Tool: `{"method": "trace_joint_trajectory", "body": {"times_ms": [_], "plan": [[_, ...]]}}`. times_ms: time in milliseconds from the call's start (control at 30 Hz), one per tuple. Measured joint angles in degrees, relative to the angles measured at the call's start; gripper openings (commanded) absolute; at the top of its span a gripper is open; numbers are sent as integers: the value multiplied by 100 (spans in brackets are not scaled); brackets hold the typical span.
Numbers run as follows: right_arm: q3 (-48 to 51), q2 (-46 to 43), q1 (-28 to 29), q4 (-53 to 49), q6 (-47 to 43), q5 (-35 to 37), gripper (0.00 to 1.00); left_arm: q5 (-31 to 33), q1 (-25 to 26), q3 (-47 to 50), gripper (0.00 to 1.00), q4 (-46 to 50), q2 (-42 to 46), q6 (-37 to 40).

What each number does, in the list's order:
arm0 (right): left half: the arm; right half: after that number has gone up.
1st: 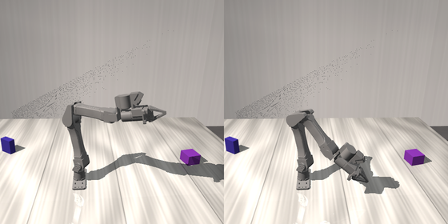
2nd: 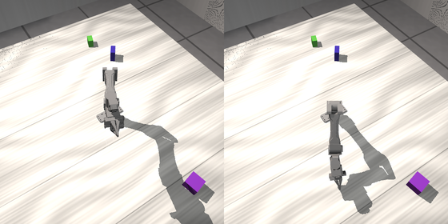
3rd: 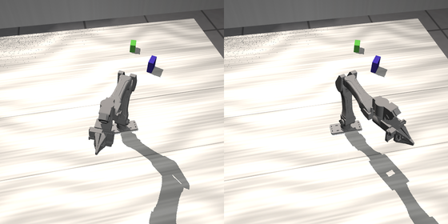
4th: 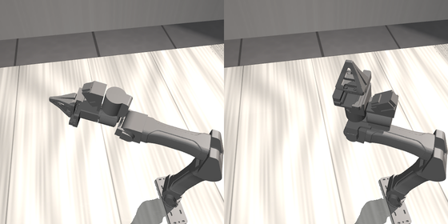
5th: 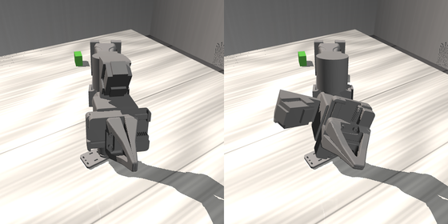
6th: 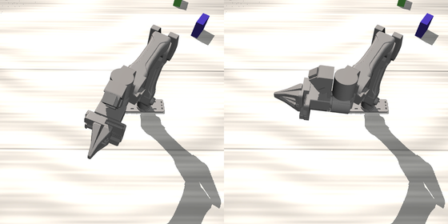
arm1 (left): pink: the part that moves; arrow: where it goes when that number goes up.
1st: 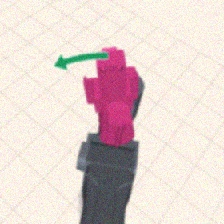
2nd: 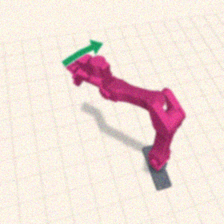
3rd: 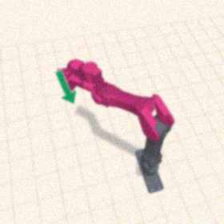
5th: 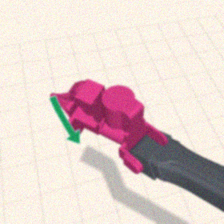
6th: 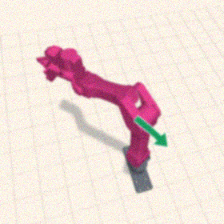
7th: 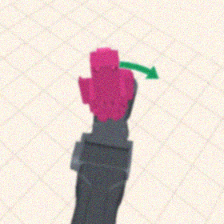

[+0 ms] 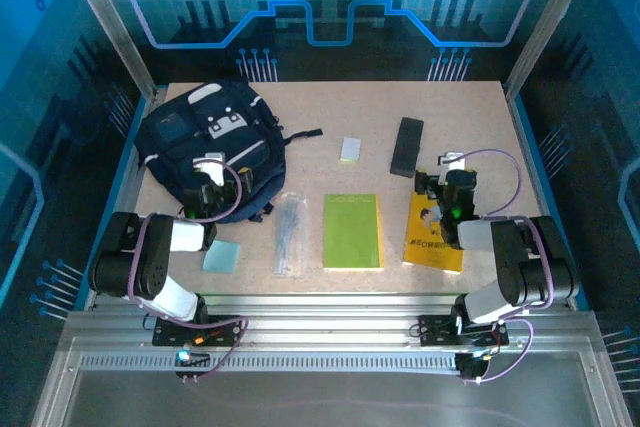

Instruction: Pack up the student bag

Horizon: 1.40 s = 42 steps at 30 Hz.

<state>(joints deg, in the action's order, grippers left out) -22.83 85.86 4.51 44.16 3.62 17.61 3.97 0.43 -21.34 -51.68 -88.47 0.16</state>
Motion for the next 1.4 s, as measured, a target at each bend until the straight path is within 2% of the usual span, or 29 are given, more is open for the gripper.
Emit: {"method": "trace_joint_trajectory", "body": {"times_ms": [900,967,1100,1300,1400], "plan": [[0,0,13,-15,-9,-4,100,-142,-81,-31,99,144,13,-17],[0,-2,61,-26,-42,-2,100,-122,-81,-144,99,503,129,-20],[0,-2,199,-13,-120,-2,100,61,-81,-876,99,1980,678,-225],[26,-37,232,39,-203,-4,100,236,-33,-2144,99,3508,1097,-1412],[-24,-356,264,-407,-271,-22,100,433,74,-2621,99,4474,1091,-2028]]}}
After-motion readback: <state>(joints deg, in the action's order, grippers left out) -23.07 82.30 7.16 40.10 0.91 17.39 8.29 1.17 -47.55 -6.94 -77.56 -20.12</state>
